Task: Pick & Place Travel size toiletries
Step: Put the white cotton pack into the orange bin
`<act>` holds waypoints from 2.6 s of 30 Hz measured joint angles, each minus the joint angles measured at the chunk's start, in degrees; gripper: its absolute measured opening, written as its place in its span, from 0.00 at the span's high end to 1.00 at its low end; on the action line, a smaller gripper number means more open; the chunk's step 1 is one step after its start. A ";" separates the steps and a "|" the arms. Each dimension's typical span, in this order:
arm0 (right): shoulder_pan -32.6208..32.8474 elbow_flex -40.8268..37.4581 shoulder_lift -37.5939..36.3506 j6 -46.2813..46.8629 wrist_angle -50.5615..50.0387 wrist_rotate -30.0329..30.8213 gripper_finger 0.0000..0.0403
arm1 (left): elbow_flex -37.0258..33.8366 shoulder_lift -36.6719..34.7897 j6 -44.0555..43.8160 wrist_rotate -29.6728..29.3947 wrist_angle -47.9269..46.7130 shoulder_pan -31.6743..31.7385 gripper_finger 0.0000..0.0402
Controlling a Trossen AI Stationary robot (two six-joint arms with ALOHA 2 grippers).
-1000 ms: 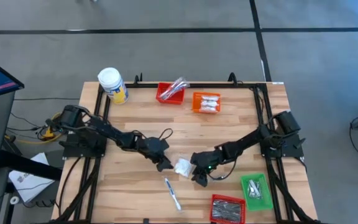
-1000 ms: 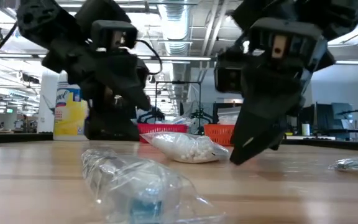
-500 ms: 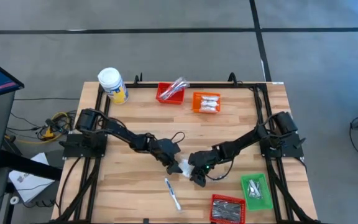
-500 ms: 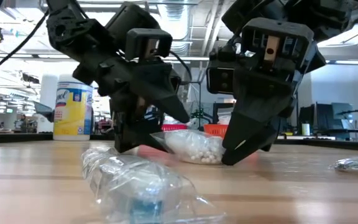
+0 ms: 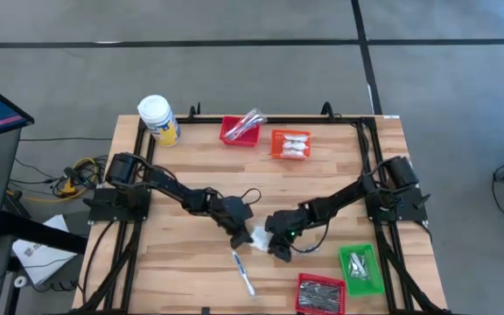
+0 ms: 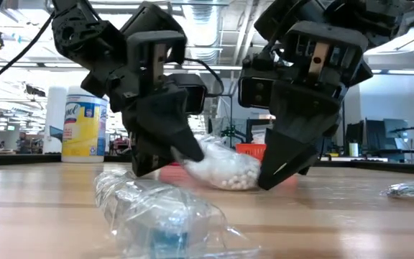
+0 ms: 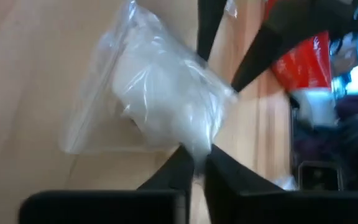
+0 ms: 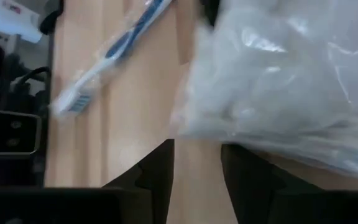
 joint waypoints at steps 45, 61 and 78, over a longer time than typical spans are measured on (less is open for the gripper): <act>-15.14 0.30 -21.75 -12.02 4.72 -6.99 0.46 | -1.99 -26.53 42.97 -38.49 -22.33 -15.35 1.00; -15.52 6.77 -11.02 -12.02 4.62 -9.78 0.41 | -1.99 -26.53 42.84 -38.47 -22.15 -15.35 1.00; -15.39 8.91 -8.61 -13.77 -0.01 -11.14 0.71 | -2.08 -26.53 42.82 -38.52 -22.21 -15.32 1.00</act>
